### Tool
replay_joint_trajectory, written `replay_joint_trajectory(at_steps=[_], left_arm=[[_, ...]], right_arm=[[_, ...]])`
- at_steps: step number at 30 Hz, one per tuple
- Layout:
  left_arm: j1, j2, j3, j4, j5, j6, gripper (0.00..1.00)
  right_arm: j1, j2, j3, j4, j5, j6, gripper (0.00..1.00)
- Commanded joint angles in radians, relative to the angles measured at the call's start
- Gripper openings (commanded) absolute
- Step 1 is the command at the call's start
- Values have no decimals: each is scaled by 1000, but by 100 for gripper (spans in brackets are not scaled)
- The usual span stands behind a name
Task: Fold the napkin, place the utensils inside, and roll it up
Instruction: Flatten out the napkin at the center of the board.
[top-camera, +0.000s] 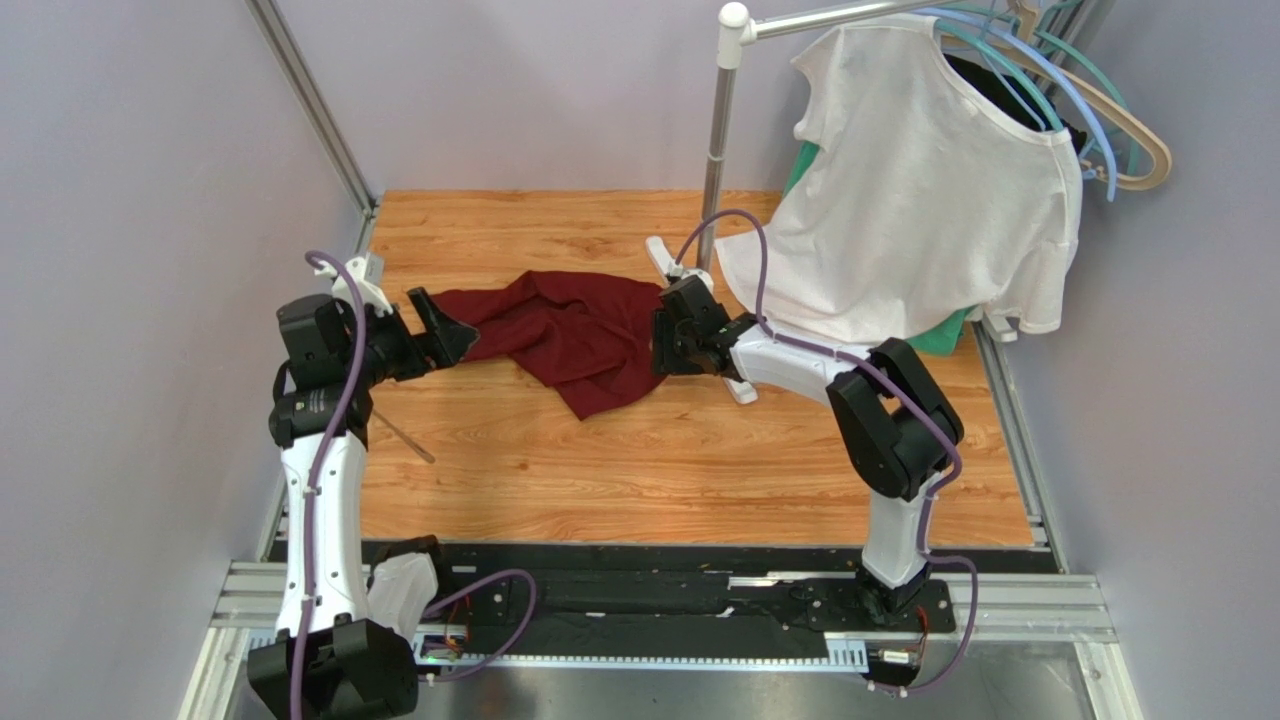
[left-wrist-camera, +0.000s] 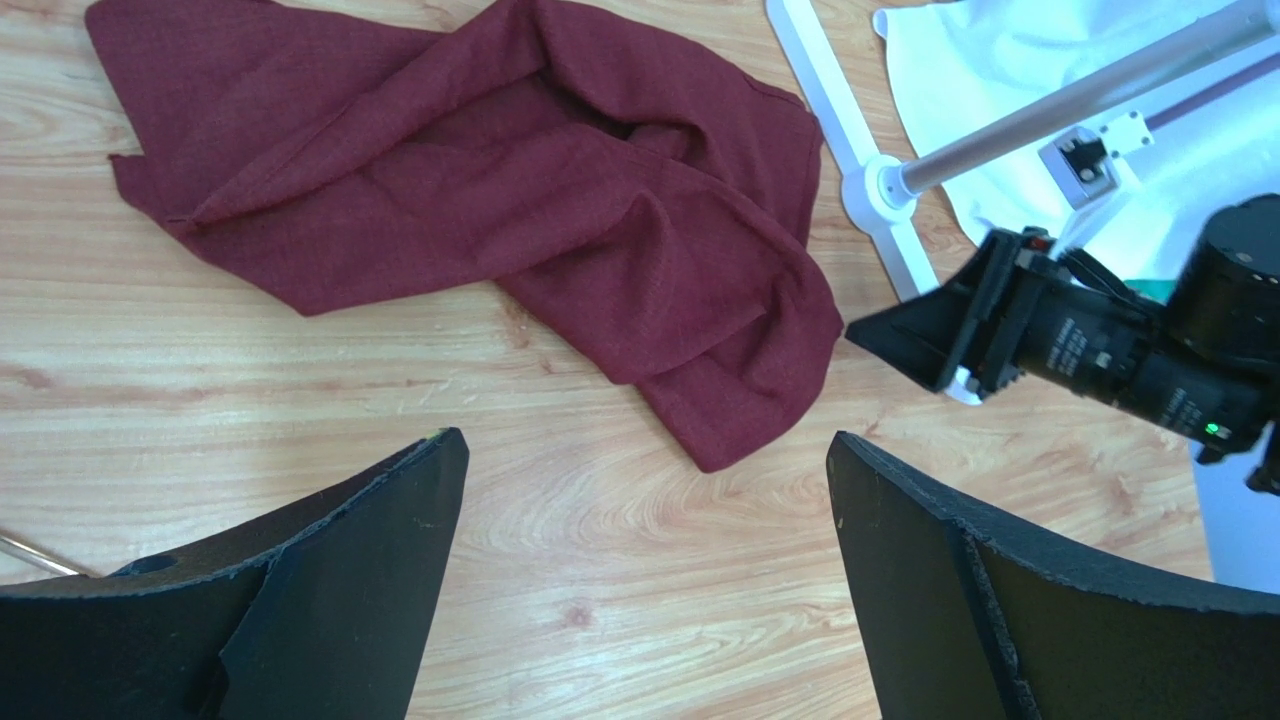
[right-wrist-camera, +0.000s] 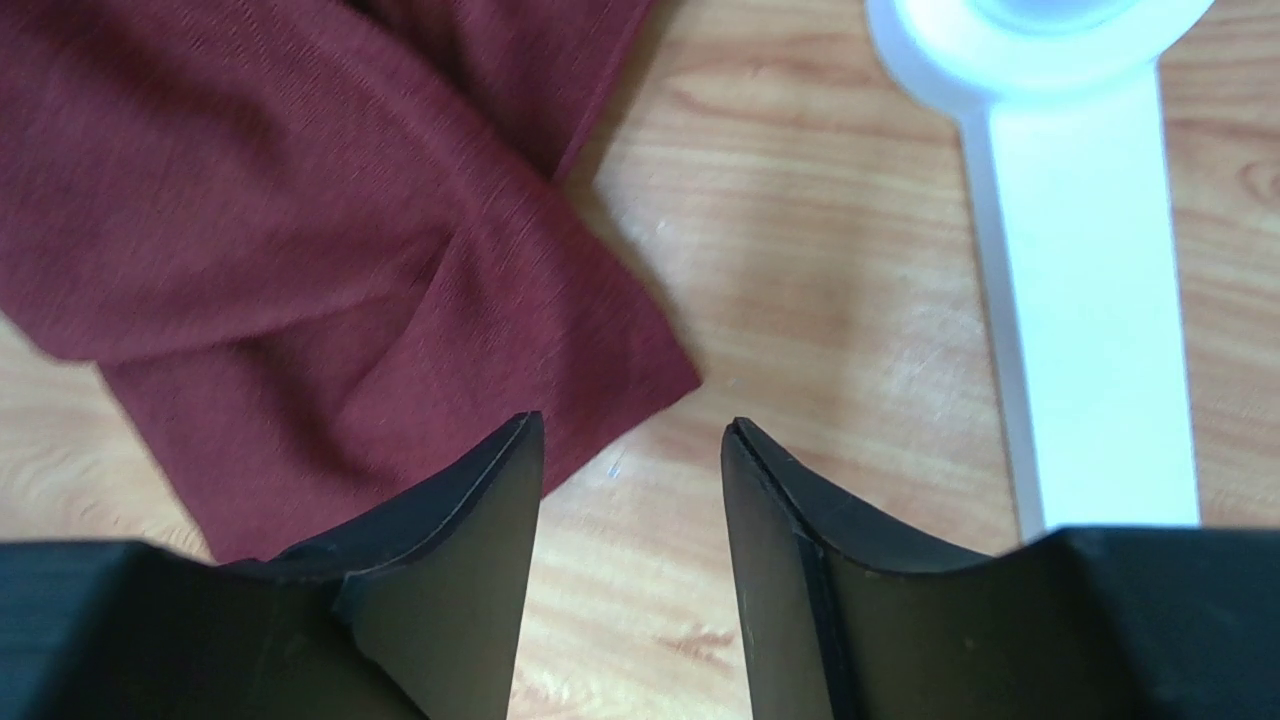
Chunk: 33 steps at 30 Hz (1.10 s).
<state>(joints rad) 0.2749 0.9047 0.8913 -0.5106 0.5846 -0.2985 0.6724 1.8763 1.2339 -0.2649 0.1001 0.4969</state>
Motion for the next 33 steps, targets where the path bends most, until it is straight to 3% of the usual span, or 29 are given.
replay_joint_trajectory(at_steps=[1,17,23,27,33], left_arm=[[9,-1,0,32,47,-14,98],[10,11,-3,34,61,-17,98],[12,10,-3,34,63,-18,98],[10,13,-2,32,61,-17,98],[12,23,0,18,9,-14,97]], right_arm=[[-5,49,59,15,61,0,49],[4,126,90,27,55,-27,41],[6,133,88,9,21,-18,23],[7,112,76,1,12,-14,0],[15,-49,70,-7,12,-72,0]])
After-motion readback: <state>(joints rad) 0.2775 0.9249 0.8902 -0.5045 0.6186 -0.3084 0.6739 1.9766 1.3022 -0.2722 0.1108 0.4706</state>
